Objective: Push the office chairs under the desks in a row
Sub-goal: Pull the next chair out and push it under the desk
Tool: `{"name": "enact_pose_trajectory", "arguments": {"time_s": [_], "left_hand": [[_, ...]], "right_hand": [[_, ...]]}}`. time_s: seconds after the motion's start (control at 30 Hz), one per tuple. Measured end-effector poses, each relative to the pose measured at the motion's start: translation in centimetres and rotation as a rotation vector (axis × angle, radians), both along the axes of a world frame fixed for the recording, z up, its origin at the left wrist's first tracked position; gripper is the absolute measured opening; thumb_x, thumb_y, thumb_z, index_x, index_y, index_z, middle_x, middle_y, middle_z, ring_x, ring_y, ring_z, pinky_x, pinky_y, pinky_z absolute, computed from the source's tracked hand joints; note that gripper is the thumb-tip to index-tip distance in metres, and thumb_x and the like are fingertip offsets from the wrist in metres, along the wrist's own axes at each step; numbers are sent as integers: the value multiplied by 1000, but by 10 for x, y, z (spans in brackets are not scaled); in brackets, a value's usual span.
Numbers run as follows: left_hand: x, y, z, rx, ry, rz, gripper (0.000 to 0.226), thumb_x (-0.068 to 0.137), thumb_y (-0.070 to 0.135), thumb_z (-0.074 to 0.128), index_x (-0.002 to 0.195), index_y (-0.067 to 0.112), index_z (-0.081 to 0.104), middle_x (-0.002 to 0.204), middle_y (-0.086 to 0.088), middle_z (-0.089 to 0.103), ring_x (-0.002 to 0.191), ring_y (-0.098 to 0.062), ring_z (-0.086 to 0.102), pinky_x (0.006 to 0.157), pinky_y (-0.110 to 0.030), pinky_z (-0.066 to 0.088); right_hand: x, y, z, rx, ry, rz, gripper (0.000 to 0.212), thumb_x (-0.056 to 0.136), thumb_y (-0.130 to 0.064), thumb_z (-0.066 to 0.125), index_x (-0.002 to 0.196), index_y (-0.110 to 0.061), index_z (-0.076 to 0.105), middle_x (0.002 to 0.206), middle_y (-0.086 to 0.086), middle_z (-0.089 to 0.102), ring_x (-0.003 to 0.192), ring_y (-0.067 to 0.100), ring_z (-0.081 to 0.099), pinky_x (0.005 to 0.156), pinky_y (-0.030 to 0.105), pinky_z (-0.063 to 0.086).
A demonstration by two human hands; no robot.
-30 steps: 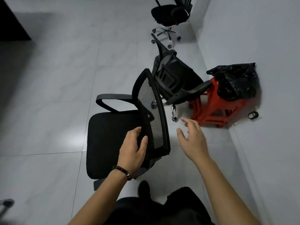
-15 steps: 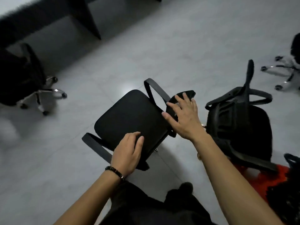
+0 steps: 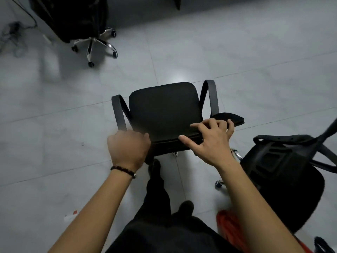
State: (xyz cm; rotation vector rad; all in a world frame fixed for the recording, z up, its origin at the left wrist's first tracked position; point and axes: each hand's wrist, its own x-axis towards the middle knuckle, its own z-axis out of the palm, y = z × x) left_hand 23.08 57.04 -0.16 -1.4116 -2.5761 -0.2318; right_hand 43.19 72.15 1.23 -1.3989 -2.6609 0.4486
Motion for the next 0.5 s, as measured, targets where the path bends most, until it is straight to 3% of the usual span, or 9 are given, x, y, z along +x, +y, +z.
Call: {"name": "enact_pose_trajectory", "arguments": {"time_s": [0.23, 0.5], "left_hand": [[-69, 81, 1, 158, 118, -13, 51, 95, 39, 37, 53, 15, 55, 52, -3, 49, 55, -24, 42, 60, -33, 20], [-133, 154, -2, 132, 74, -77, 55, 95, 43, 38, 52, 16, 58, 51, -2, 49, 55, -23, 45, 59, -34, 27]], "right_hand": [[-58, 65, 5, 41, 97, -60, 67, 70, -92, 37, 87, -36, 69, 97, -10, 52, 115, 22, 36, 114, 51, 7], [-112, 128, 5, 56, -25, -107, 72, 71, -94, 30, 80, -33, 67, 92, -7, 53, 107, 26, 43, 110, 49, 17]]}}
